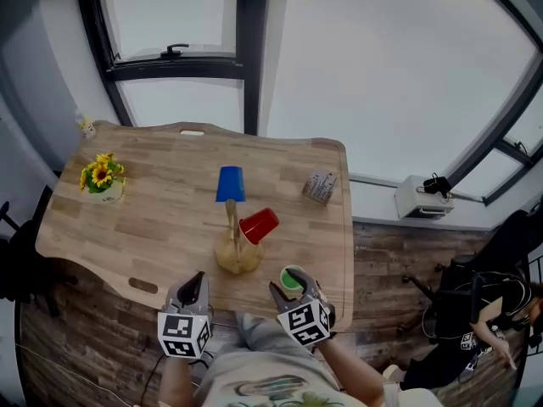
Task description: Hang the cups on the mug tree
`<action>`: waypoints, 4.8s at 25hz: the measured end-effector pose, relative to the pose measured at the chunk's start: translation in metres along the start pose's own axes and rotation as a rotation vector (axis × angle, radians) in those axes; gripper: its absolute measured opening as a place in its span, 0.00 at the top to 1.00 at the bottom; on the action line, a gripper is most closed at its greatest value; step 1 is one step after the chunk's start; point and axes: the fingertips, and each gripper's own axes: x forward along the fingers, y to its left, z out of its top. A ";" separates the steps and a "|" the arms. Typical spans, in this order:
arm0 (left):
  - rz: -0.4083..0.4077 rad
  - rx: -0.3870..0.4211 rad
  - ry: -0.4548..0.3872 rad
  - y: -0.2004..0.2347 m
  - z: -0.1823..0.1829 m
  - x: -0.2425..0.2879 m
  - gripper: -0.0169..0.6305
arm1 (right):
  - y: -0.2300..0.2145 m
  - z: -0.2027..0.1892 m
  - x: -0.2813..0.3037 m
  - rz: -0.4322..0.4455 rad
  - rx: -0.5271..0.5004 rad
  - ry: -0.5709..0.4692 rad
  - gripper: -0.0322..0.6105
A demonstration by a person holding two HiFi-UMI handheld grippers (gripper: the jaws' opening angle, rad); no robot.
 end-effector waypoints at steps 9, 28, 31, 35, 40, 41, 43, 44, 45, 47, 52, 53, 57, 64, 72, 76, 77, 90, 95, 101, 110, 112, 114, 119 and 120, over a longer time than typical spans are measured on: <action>-0.015 0.002 0.019 -0.008 -0.010 0.002 0.97 | 0.003 -0.045 0.001 -0.013 0.002 0.131 0.63; -0.010 -0.021 0.056 -0.013 -0.032 -0.003 0.97 | 0.010 -0.081 0.015 0.037 -0.130 0.268 0.81; -0.009 -0.022 0.055 -0.013 -0.033 -0.004 0.97 | 0.010 -0.081 0.015 0.041 -0.127 0.261 0.86; -0.007 -0.025 0.057 -0.012 -0.035 -0.004 0.97 | 0.009 -0.080 0.015 0.042 -0.128 0.260 0.91; -0.003 -0.027 0.056 -0.011 -0.035 -0.006 0.97 | 0.008 -0.080 0.014 0.037 -0.129 0.263 0.91; -0.001 -0.028 0.055 -0.010 -0.035 -0.007 0.97 | 0.008 -0.079 0.014 0.037 -0.129 0.261 0.91; 0.002 -0.030 0.054 -0.008 -0.035 -0.008 0.97 | 0.008 -0.076 0.014 0.038 -0.129 0.254 0.91; 0.003 -0.031 0.054 -0.007 -0.035 -0.008 0.97 | 0.008 -0.074 0.013 0.038 -0.129 0.248 0.91; 0.004 -0.032 0.054 -0.006 -0.036 -0.008 0.97 | 0.008 -0.071 0.013 0.039 -0.130 0.240 0.91; 0.007 -0.034 0.053 -0.005 -0.036 -0.009 0.97 | 0.007 -0.066 0.013 0.043 -0.124 0.226 0.91; 0.011 -0.035 0.054 -0.004 -0.037 -0.010 0.97 | 0.009 -0.055 0.012 0.064 -0.100 0.201 0.92; 0.011 -0.035 0.054 -0.003 -0.037 -0.010 0.97 | 0.010 -0.053 0.012 0.069 -0.097 0.195 0.92; 0.009 -0.034 0.048 -0.002 -0.037 -0.010 0.97 | 0.016 -0.043 0.012 0.086 -0.091 0.172 0.92; 0.014 -0.037 0.049 -0.001 -0.035 -0.011 0.97 | 0.028 -0.030 0.011 0.134 -0.100 0.158 0.92; 0.033 -0.052 0.046 0.002 -0.040 -0.017 0.97 | 0.051 -0.017 0.016 0.227 -0.123 0.152 0.92; 0.053 -0.059 0.048 0.006 -0.042 -0.022 0.97 | 0.065 -0.006 0.021 0.277 -0.118 0.131 0.92; 0.057 -0.060 0.048 0.007 -0.042 -0.023 0.97 | 0.069 -0.003 0.022 0.290 -0.112 0.125 0.92; 0.116 -0.079 0.042 0.024 -0.041 -0.043 0.97 | 0.108 0.049 0.033 0.432 -0.024 0.019 0.92; 0.132 -0.084 0.042 0.029 -0.042 -0.047 0.97 | 0.110 0.071 0.039 0.464 0.075 -0.039 0.92; 0.150 -0.080 0.037 0.036 -0.039 -0.050 0.97 | 0.116 0.099 0.043 0.513 0.195 -0.125 0.92; 0.177 -0.081 0.017 0.052 -0.028 -0.055 0.97 | 0.110 0.148 0.042 0.610 0.454 -0.259 0.92; 0.179 -0.079 0.010 0.055 -0.025 -0.054 0.97 | 0.108 0.156 0.043 0.619 0.496 -0.280 0.92; 0.180 -0.079 0.007 0.057 -0.024 -0.053 0.97 | 0.103 0.164 0.044 0.624 0.546 -0.304 0.92; 0.175 -0.078 0.006 0.059 -0.020 -0.051 0.97 | 0.086 0.181 0.046 0.616 0.714 -0.367 0.92; 0.175 -0.078 0.006 0.060 -0.019 -0.050 0.97 | 0.083 0.183 0.046 0.615 0.745 -0.377 0.92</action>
